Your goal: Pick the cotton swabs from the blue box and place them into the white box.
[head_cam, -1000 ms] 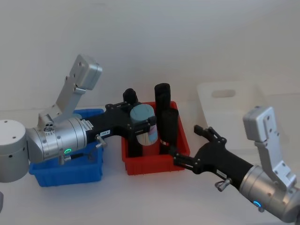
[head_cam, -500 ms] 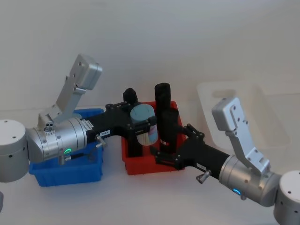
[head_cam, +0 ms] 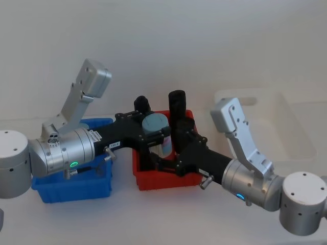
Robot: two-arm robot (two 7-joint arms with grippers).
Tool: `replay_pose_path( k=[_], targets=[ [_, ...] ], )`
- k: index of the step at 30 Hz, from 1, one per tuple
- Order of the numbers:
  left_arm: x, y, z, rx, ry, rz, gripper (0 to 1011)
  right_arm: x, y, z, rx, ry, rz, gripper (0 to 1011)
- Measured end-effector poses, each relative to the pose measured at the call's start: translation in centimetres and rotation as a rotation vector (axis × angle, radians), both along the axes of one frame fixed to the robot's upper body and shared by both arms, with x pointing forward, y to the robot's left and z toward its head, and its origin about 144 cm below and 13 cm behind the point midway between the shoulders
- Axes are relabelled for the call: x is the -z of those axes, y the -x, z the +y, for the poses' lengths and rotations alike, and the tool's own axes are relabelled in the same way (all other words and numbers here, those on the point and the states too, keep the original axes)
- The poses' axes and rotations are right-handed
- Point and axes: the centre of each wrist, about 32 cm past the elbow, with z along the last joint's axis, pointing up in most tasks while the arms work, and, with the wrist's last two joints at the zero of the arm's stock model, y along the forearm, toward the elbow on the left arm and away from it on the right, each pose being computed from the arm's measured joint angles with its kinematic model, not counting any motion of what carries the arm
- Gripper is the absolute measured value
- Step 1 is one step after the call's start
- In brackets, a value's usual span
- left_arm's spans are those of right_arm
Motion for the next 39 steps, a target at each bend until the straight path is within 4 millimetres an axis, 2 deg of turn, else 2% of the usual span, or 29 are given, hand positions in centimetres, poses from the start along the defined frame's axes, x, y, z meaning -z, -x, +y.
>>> replay_pose_path(
  k=[7,11,16,25,35,39],
  targets=[
    [0.0,0.0,0.0,0.0,0.0,0.0,669,0.0,-1.1,1.1,-0.023,0.009,-0.004,1000],
    [0.0,0.0,0.0,0.0,0.0,0.0,669,0.0,-1.6,1.6,-0.033,0.013,-0.006,918],
    [0.0,0.0,0.0,0.0,0.0,0.0,669,0.0,-2.1,2.0,-0.042,0.019,-0.008,768],
    [0.0,0.0,0.0,-0.001,0.0,0.0,670,0.0,-2.4,2.5,-0.052,0.026,-0.014,683],
    [0.0,0.0,0.0,0.0,0.0,0.0,972,0.0,-2.4,2.7,-0.05,0.035,-0.021,650],
    [0.0,0.0,0.0,0.0,0.0,0.0,1004,-0.1,-2.3,2.7,-0.037,0.04,-0.029,645]
  ],
)
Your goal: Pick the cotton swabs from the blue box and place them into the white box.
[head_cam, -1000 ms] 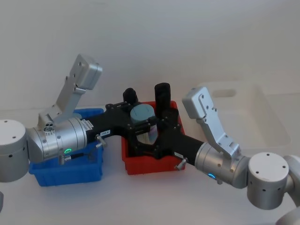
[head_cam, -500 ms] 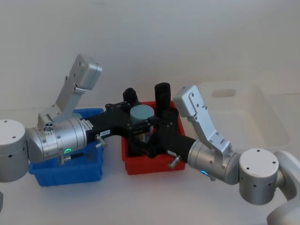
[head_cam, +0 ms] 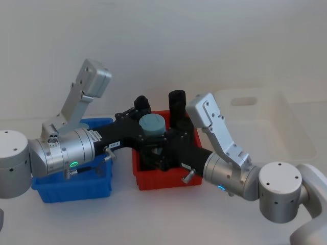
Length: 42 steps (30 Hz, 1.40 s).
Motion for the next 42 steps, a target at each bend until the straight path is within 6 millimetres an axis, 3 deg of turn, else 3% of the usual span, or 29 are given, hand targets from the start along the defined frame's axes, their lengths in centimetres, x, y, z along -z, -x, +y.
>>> replay_pose_path(
  k=[14,32,42],
  targets=[
    [0.0,0.0,0.0,0.0,0.0,0.0,1004,-0.3,1.1,-1.4,0.103,0.002,-0.036,645],
    [0.0,0.0,0.0,0.0,0.0,0.0,1004,-0.3,3.2,-7.2,0.373,-0.065,-0.074,645],
    [0.0,0.0,0.0,0.0,0.0,0.0,1004,0.7,2.9,-10.0,0.518,-0.083,-0.056,645]
  ],
)
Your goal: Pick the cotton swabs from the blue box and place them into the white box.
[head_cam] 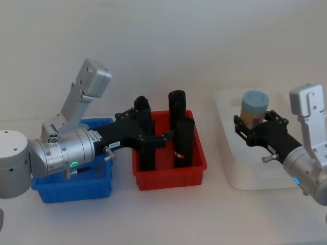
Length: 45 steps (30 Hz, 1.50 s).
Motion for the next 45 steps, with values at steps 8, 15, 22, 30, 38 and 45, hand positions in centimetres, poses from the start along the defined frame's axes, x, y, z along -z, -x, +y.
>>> replay_pose_path(
  k=[8,15,22,30,38,45],
  targets=[
    [0.0,0.0,0.0,0.0,0.0,0.0,1004,1.3,-1.5,-1.9,0.088,-0.015,0.051,645],
    [0.0,0.0,0.0,0.0,0.0,0.0,1004,2.4,-2.7,-2.9,0.127,-0.021,0.099,645],
    [0.0,0.0,0.0,0.0,0.0,0.0,1004,3.2,-3.6,-3.5,0.141,-0.024,0.133,645],
    [0.0,0.0,0.0,0.0,0.0,0.0,1004,3.6,-4.1,-3.7,0.141,-0.027,0.149,709],
    [0.0,0.0,0.0,0.0,0.0,0.0,1004,3.9,-4.4,-3.8,0.14,-0.026,0.155,925],
    [0.0,0.0,0.0,0.0,0.0,0.0,1004,3.9,-4.4,-3.8,0.139,-0.027,0.144,1002]
  ],
)
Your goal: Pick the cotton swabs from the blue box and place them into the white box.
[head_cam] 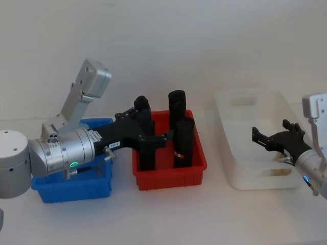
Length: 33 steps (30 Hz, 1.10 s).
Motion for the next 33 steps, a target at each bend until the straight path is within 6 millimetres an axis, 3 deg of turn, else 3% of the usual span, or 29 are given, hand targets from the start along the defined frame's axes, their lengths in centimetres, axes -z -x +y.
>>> replay_pose_path(
  k=[33],
  targets=[
    [0.1,0.0,0.0,-0.003,0.0,0.0,1004,-2.0,2.1,0.0,0.025,-0.018,-0.198,1002]
  ],
)
